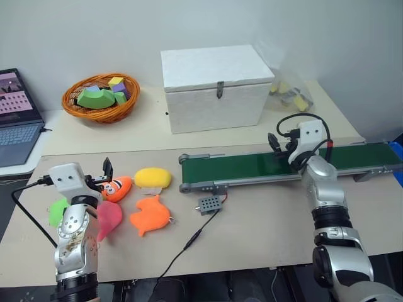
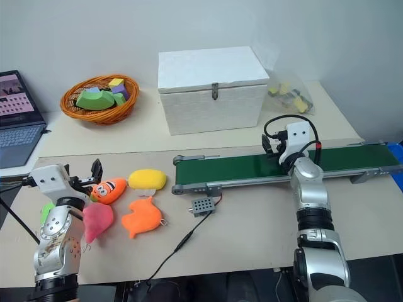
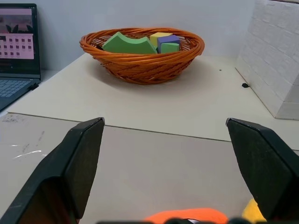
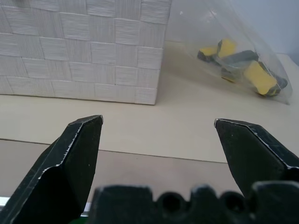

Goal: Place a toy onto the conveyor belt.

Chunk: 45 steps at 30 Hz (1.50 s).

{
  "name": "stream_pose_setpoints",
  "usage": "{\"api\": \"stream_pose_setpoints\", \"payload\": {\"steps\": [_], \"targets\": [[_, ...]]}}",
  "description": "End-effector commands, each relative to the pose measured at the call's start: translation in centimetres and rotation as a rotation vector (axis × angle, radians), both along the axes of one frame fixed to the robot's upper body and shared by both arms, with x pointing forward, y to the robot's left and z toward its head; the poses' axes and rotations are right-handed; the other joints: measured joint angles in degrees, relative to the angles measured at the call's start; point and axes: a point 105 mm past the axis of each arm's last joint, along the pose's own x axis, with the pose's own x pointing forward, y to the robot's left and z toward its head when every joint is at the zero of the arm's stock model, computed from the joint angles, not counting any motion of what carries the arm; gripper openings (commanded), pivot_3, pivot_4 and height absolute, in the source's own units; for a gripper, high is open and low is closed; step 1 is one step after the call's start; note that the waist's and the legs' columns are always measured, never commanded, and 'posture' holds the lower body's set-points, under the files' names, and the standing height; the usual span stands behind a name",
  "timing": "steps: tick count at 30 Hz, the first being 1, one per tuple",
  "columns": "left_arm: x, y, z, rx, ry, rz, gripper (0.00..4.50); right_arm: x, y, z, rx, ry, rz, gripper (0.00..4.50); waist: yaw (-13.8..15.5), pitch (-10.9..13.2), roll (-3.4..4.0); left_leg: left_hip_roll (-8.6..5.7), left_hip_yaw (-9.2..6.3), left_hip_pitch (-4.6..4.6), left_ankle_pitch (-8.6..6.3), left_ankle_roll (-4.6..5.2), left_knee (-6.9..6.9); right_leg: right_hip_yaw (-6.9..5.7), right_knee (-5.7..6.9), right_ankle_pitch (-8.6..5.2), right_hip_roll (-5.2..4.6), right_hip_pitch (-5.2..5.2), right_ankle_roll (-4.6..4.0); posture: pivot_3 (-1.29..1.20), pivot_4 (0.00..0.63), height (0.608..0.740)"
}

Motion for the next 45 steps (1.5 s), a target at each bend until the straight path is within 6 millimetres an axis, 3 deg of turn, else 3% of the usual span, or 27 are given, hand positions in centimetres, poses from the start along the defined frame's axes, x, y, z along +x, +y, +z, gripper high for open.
{"api": "stream_pose_setpoints", "payload": {"steps": [1,3,5,6,9,11,12,16,20,23,26,29,31,34,37,40,42,45], "targets": [[0.2,0.1,1.7,0.042,-0.046,0.000,4.45,-0.1,0.6,1.5,-0.017,-0.058,0.039,4.50,0.0,0.0,0.00,0.00,0.00,0.00,0.00,0.00,0.00,0.00,0.00,0.00,0.00,0.00,0.00,0.00,0.150,0.740],[0.5,0.1,2.0,0.046,-0.052,-0.008,4.45,-0.5,3.4,1.8,-0.045,-0.057,0.193,4.50,0.0,0.0,0.00,0.00,0.00,0.00,0.00,0.00,0.00,0.00,0.00,0.00,0.01,0.00,0.00,0.00,0.150,0.740],[0.6,0.1,2.1,0.045,-0.056,-0.011,4.45,-2.1,7.2,2.3,-0.063,-0.058,0.434,4.50,-0.1,0.0,0.00,0.03,0.01,0.02,0.00,0.00,0.00,0.01,0.00,0.01,0.05,0.00,-0.01,0.00,0.150,0.740],[0.6,0.0,2.1,0.046,-0.055,-0.012,4.45,-3.4,9.0,2.5,-0.055,-0.046,0.569,4.50,-0.3,0.0,0.00,0.05,0.02,0.02,0.00,0.00,-0.02,0.01,0.00,0.00,0.06,0.00,-0.01,0.00,0.150,0.740],[0.6,0.0,1.9,0.044,-0.052,-0.008,4.45,-10.2,13.3,2.5,-0.082,0.007,1.044,4.50,0.0,0.0,0.00,0.10,0.03,0.04,-0.03,-0.03,-0.07,0.03,-0.02,0.00,0.12,0.00,0.00,0.00,0.150,0.740],[0.6,0.1,1.9,0.043,-0.050,-0.005,4.45,-15.4,14.3,2.6,-0.087,0.048,1.328,4.50,0.5,0.0,0.01,0.13,0.01,0.01,-0.09,-0.01,-0.12,-0.01,-0.02,0.00,0.15,0.01,0.00,0.00,0.150,0.740],[0.5,0.1,1.9,0.043,-0.050,-0.003,4.45,-16.8,14.5,2.7,-0.083,0.063,1.404,4.50,0.9,0.0,0.00,0.11,-0.04,-0.04,-0.12,0.02,-0.13,-0.06,-0.04,-0.01,0.13,0.00,0.02,0.00,0.150,0.740],[0.4,0.4,2.0,0.040,-0.055,0.007,4.45,-18.7,15.1,3.2,-0.093,0.066,1.514,4.50,0.9,0.0,-0.05,0.11,0.06,0.00,-0.26,0.06,-0.04,-0.02,-0.25,0.07,0.13,0.08,0.12,0.00,0.150,0.740],[0.4,0.7,2.0,0.038,-0.058,0.020,4.45,-19.3,15.6,3.1,-0.156,0.053,1.558,4.50,1.3,0.0,-0.06,0.15,0.08,0.18,-0.31,-0.01,-0.10,-0.03,-0.27,0.07,0.16,0.12,0.11,0.00,0.150,0.740],[-0.6,2.1,2.5,-0.066,-0.102,0.086,4.45,-18.9,15.8,2.6,-0.211,0.053,1.547,4.50,1.4,0.0,-0.07,0.15,0.10,0.27,-0.30,-0.05,-0.09,0.00,-0.13,0.07,0.16,0.13,0.10,0.00,0.150,0.740],[-3.3,5.7,3.4,-0.229,-0.187,0.197,4.45,-18.6,15.9,2.2,-0.233,0.066,1.536,4.50,1.2,0.0,-0.12,0.16,0.13,0.30,-0.30,-0.07,-0.08,0.03,-0.09,0.07,0.16,0.11,0.09,0.00,0.150,0.740],[-8.6,10.9,1.5,-0.393,-0.186,0.328,4.45,-18.1,15.8,1.5,-0.239,0.093,1.525,4.50,0.9,0.0,-0.13,0.25,0.18,0.40,-0.37,-0.17,-0.09,0.02,-0.05,0.06,0.21,0.08,0.07,0.00,0.150,0.740],[-11.2,12.2,0.2,-0.465,-0.171,0.337,4.45,-17.8,15.6,0.9,-0.252,0.117,1.515,4.50,0.2,0.0,-0.14,0.35,0.27,0.48,-0.44,-0.22,-0.14,0.02,-0.04,0.03,0.27,0.06,0.03,0.00,0.150,0.740],[-13.1,12.2,-1.4,-0.558,-0.137,0.292,4.45,-17.5,15.6,0.5,-0.249,0.133,1.515,4.50,0.8,0.1,-0.18,0.45,0.41,0.54,-0.54,-0.18,-0.14,-0.02,-0.04,-0.03,0.33,0.06,-0.03,0.00,0.150,0.740],[-13.7,11.5,-3.2,-0.639,-0.100,0.231,4.45,-17.5,15.7,0.5,-0.231,0.137,1.527,4.50,2.0,0.1,-0.23,0.44,0.40,0.52,-0.55,-0.16,-0.11,-0.08,-0.06,-0.03,0.28,0.15,-0.04,0.00,0.150,0.740],[-13.6,10.5,-5.6,-0.702,-0.032,0.171,4.45,-17.3,15.8,0.5,-0.223,0.138,1.532,4.50,2.2,0.1,-0.24,0.45,0.41,0.56,-0.54,-0.18,-0.08,-0.08,-0.03,-0.01,0.29,0.24,-0.05,0.00,0.150,0.740],[-13.0,9.5,-5.7,-0.748,-0.038,0.097,4.45,-17.1,15.8,0.4,-0.226,0.141,1.526,4.50,1.9,0.0,-0.29,0.49,0.45,0.58,-0.53,-0.18,-0.08,-0.07,-0.01,-0.03,0.33,0.24,-0.02,0.00,0.150,0.740],[-12.8,9.6,-8.1,-0.831,-0.026,0.102,4.45,-17.1,15.8,0.6,-0.224,0.139,1.525,4.50,1.6,0.0,-0.32,0.64,0.52,0.60,-0.52,-0.22,-0.07,-0.07,-0.01,0.05,0.45,0.22,-0.14,0.00,0.150,0.740]]}}
